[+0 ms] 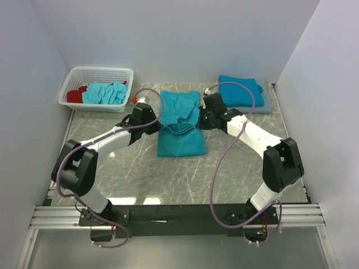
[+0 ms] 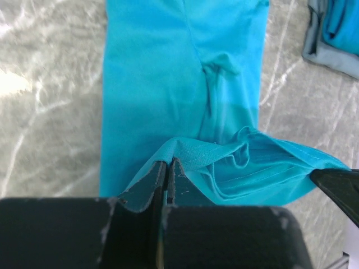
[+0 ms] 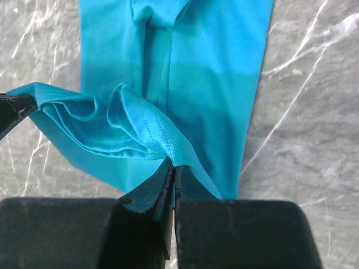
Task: Fold and stack the t-shirts
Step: Fold the tshirt
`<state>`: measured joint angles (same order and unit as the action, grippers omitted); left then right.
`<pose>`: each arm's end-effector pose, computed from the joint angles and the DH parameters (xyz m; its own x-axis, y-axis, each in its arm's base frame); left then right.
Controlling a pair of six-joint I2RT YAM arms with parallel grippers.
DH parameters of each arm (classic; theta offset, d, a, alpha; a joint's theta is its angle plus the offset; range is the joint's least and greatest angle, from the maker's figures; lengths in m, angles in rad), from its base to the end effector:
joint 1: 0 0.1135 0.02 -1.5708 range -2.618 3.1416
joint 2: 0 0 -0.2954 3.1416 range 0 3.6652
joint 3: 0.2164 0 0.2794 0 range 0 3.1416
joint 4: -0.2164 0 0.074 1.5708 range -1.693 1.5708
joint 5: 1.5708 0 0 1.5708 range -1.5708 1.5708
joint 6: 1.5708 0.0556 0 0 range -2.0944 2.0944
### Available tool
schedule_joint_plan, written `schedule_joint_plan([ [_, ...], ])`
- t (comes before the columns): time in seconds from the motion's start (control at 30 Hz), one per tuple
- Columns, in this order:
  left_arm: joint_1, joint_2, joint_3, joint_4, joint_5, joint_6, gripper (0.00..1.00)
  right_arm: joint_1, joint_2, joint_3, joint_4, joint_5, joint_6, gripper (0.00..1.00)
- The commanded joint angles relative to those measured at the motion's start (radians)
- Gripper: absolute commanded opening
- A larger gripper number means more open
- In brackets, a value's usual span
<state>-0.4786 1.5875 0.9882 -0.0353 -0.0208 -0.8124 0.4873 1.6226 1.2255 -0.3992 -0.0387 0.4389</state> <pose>0.3453 -0.1779 0.2276 -0.6854 -0.4620 -0.5628 -0.0756 0.8139 -0.5761 0.3531 0.1895 0.2657 -0.7807 0.0669 -0.6213 -0.1768 0.9300 0.3222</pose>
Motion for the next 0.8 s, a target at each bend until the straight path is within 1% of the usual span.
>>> schedule_joint_plan([
  [0.0,0.021,0.034,0.058,0.061,0.039,0.045,0.04,-0.026,0.026,0.066,0.023,0.000,-0.029,0.01],
  [0.13,0.037,0.080,0.090,0.080,0.067,0.058,0.04,-0.047,0.071,0.115,0.030,-0.016,-0.037,0.01],
  [0.23,0.046,0.114,0.116,0.090,0.091,0.064,0.11,-0.062,0.108,0.140,0.030,-0.047,-0.046,0.01],
  [0.27,0.047,0.121,0.121,0.094,0.091,0.067,0.15,-0.065,0.121,0.144,0.034,-0.061,-0.051,0.01],
  [0.37,0.055,0.150,0.144,0.092,0.099,0.074,0.19,-0.079,0.160,0.173,0.036,-0.085,-0.057,0.02],
  [0.47,0.063,0.178,0.161,0.097,0.101,0.075,0.18,-0.092,0.201,0.210,0.013,-0.066,-0.035,0.02],
  [0.6,0.072,0.213,0.170,0.121,0.120,0.074,0.18,-0.108,0.240,0.233,0.020,-0.093,-0.028,0.03],
  [0.7,0.078,0.247,0.196,0.107,0.125,0.078,0.18,-0.118,0.272,0.258,0.013,-0.099,-0.025,0.04],
  [0.77,0.084,0.267,0.216,0.101,0.143,0.078,0.23,-0.124,0.292,0.272,0.010,-0.102,-0.020,0.04],
])
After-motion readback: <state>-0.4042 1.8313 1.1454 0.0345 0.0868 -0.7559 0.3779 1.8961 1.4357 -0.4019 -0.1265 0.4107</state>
